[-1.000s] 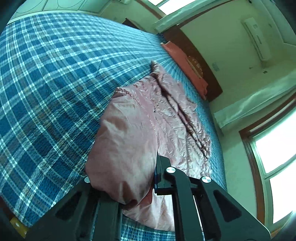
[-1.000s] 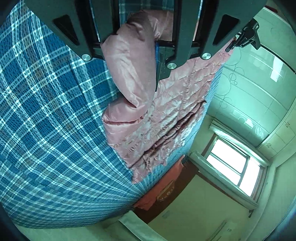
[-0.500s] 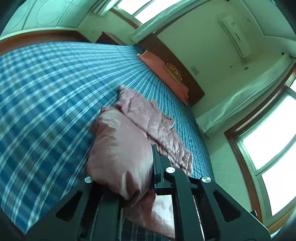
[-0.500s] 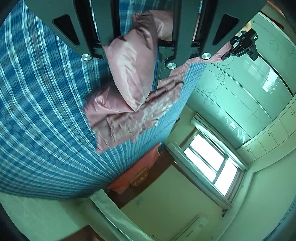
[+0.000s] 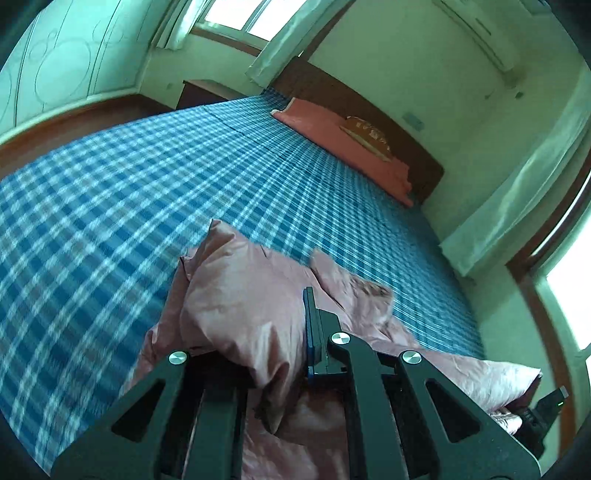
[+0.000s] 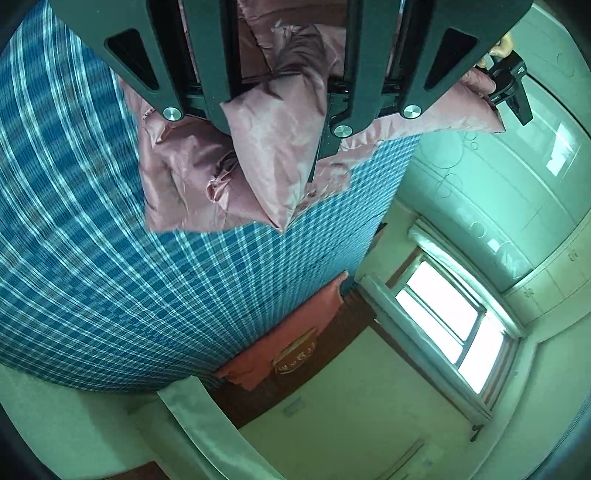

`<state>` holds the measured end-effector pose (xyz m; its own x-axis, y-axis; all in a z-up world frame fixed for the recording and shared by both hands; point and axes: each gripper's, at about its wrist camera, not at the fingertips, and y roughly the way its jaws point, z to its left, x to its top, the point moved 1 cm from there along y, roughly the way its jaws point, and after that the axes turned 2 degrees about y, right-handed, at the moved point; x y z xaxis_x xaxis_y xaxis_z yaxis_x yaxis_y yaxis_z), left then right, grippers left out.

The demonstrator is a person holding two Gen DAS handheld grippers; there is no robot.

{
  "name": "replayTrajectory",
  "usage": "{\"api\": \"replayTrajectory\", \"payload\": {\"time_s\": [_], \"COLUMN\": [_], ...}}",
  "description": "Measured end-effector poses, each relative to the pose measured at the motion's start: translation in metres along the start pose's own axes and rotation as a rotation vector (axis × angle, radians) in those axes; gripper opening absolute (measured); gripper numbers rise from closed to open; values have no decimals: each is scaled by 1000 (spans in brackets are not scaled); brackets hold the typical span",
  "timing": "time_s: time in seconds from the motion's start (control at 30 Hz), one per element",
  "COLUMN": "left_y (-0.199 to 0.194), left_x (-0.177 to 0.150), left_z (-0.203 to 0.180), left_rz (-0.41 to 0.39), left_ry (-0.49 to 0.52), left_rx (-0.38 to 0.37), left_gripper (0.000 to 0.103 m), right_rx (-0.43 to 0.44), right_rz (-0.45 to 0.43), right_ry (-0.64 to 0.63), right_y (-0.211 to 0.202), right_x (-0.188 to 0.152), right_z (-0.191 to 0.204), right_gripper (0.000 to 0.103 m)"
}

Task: Fold large clothes
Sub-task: 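Fold the held hem toward the collar with both tools and release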

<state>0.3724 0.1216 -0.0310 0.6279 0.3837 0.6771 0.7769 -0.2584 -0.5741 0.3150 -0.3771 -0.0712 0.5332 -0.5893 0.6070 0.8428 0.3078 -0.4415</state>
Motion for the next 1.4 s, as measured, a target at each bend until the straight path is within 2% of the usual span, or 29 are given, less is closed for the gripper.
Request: {"api": "replayTrajectory", "payload": {"time_s": [0.1,0.17,0.3,0.4,0.47,0.5,0.53,0.6,0.67,0.73,0.87,0.97,1.2,1.4], "left_y": [45,78,130,155,162,162,160,149,134,121,93,93,142,188], "left_x": [20,30,33,28,29,30,32,39,47,54,61,55,24,12], "left_z": [-7,-6,-8,-11,-11,-9,-10,-10,-10,-12,-6,-4,-16,-26], "left_rz": [-10,8,43,78,84,91,90,68,34,11,-51,-35,89,146], "left_ry": [49,45,79,127,126,113,100,66,50,50,42,70,197,262], "left_rx": [58,84,153,178,186,177,169,145,121,114,103,106,191,294], "left_gripper": [8,8,8,12,20,31,47,64,69,74,78,77,77,77], "right_rx": [-40,-74,-116,-136,-126,-120,-107,-78,-63,-54,-48,-76,-194,-287], "right_rz": [14,33,83,113,124,124,121,102,80,54,35,69,176,225], "right_ry": [6,-4,8,42,54,51,45,23,2,-17,-67,-99,-233,-401], "right_y": [39,68,116,136,140,138,135,124,113,100,86,96,165,225], "right_x": [23,35,41,43,43,44,45,47,48,49,42,33,16,5], "right_z": [-10,-17,-34,-45,-45,-43,-40,-33,-23,-16,-4,4,37,67], "right_gripper": [12,12,13,20,31,34,42,51,59,63,64,64,64,64]}}
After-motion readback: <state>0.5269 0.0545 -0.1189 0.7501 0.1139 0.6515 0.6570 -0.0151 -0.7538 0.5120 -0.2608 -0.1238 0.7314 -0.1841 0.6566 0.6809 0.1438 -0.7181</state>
